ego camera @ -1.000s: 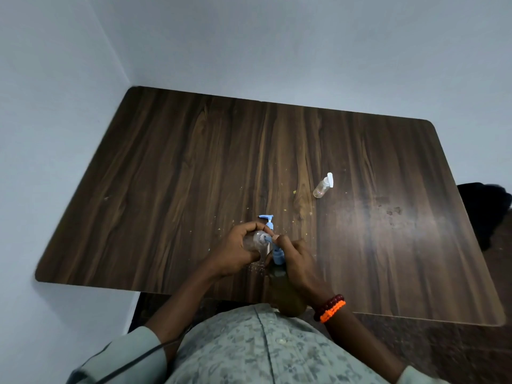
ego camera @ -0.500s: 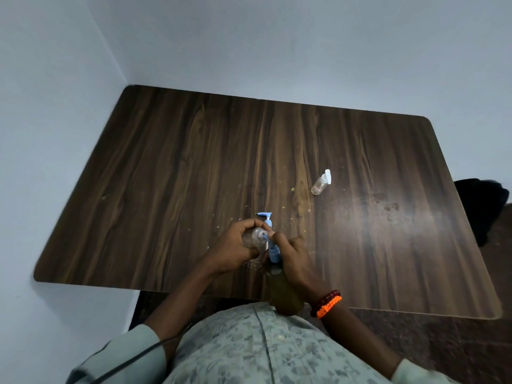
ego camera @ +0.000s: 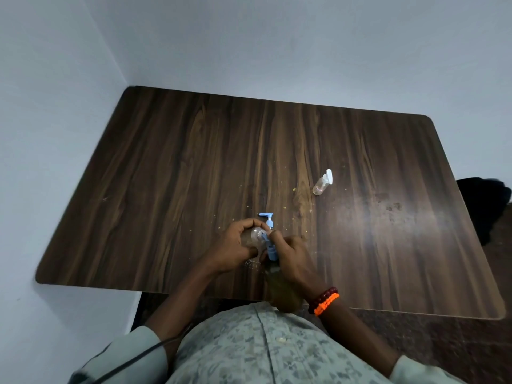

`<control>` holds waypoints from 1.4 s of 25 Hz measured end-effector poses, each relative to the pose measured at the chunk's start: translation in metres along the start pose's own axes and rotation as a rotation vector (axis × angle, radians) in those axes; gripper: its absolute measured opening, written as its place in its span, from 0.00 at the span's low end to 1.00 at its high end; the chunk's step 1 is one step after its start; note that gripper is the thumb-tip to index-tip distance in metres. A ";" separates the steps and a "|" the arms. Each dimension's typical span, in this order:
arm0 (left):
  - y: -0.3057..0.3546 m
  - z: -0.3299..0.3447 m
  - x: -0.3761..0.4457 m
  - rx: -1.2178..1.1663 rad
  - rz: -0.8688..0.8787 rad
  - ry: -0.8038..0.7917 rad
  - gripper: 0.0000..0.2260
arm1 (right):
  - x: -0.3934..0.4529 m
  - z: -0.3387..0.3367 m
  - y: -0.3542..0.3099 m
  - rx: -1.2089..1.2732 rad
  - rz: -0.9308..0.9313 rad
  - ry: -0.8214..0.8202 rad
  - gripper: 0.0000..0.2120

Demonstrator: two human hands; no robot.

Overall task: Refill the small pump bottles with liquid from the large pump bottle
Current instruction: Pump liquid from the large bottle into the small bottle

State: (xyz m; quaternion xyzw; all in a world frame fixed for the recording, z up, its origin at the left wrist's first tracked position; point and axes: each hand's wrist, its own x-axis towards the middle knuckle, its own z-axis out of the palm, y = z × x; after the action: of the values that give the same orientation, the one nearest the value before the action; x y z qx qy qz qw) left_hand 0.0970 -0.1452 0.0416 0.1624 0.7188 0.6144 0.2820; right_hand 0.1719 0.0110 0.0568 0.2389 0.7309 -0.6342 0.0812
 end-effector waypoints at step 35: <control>0.005 0.002 0.005 -0.038 0.009 0.021 0.17 | 0.007 -0.004 0.002 0.038 -0.047 -0.064 0.28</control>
State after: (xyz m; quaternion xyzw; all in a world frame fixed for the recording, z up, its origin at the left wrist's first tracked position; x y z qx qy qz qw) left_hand 0.0934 -0.1401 0.0449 0.1537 0.7093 0.6307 0.2748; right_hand 0.1672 0.0164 0.0524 0.2027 0.7212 -0.6569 0.0853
